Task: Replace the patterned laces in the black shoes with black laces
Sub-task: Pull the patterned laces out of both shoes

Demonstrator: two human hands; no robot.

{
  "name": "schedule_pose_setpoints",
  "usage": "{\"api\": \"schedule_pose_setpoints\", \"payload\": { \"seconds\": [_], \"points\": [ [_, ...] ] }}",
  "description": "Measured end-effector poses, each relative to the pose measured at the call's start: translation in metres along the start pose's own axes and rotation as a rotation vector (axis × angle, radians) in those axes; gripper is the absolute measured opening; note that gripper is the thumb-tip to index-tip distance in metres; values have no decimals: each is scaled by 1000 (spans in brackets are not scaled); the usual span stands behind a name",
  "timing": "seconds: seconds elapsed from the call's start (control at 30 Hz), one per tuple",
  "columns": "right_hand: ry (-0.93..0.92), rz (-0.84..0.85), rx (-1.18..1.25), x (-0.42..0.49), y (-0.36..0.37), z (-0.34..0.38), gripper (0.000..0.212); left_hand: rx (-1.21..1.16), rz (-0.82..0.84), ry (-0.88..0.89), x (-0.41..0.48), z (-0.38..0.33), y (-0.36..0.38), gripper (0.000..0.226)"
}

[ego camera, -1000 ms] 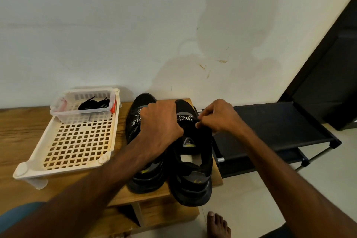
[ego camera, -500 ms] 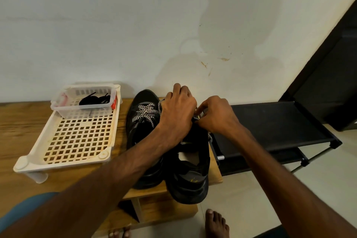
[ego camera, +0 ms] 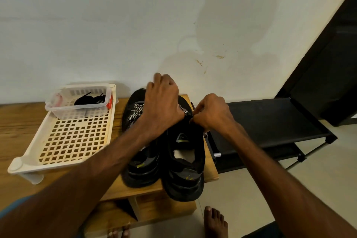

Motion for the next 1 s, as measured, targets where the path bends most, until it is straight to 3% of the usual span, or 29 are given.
{"api": "schedule_pose_setpoints", "payload": {
  "seconds": [0.1,0.2,0.33,0.5,0.73,0.9,1.0],
  "points": [
    [4,-3,17,-1,0,-2,11,-76,-35,-163,11,22,-1,23],
    [2,-7,15,-1,0,-2,11,-88,94,-242,13,32,-1,19],
    [-8,2,11,-1,2,2,15,-113,133,-29,8,19,-4,35],
    [-34,10,-14,-2,0,5,19,4,156,221,-8,-4,5,31],
    [-115,12,-74,-3,2,8,26,32,153,188,-6,-10,18,36],
    [-134,-20,-73,-11,4,12,28,-156,180,142,1,-3,19,26],
    [-104,-30,-69,-10,4,11,26,-214,123,100,7,7,13,7]
  ]
}}
Point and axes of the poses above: each hand's wrist, its own x-axis towards the middle knuckle, its own y-axis out of the palm, z = x × y, the point moved 1 cm from there along x, towards the middle knuckle, and after that the axes turned 11 degrees about -y, right-handed, at the moved point
